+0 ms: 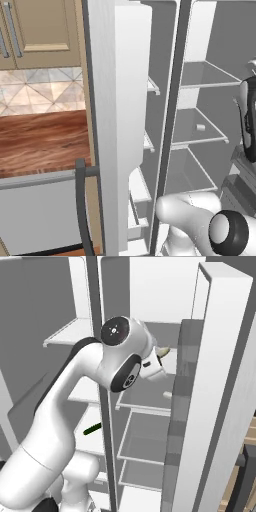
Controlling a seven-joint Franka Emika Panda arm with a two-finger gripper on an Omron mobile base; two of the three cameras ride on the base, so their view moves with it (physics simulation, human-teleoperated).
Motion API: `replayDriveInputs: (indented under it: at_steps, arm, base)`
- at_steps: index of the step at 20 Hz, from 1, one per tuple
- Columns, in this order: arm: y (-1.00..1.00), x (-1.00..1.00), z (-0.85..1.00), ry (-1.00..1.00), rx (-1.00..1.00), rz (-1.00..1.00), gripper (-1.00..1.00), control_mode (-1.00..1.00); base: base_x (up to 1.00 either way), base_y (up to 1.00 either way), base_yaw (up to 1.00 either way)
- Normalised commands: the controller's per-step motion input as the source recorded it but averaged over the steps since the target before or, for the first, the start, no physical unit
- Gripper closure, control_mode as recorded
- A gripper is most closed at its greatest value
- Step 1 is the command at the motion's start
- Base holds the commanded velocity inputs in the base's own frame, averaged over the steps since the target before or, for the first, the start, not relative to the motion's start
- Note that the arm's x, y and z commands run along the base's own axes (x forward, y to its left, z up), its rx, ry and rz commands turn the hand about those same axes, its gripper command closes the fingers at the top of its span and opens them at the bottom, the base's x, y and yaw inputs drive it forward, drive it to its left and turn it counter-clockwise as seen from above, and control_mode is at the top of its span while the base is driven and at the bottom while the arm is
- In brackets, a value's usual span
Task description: Pick up the frozen fish from the freezer, place it on any shelf in the fridge, and close the fridge and freezer doors when done.
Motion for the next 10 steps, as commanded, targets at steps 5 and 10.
replayDriveInputs:
  at_steps: [5, 10]
  arm:
    - [0.25, 0.30, 0.10, -0.02, -0.38, 0.02, 1.00, -1.00]
    - [0.02, 0.04, 0.12, -0.18, -0.13, 0.00, 1.00, -1.00]
  base:
    - [0.00, 0.00, 0.00]
    - [0.00, 0.00, 0.00]
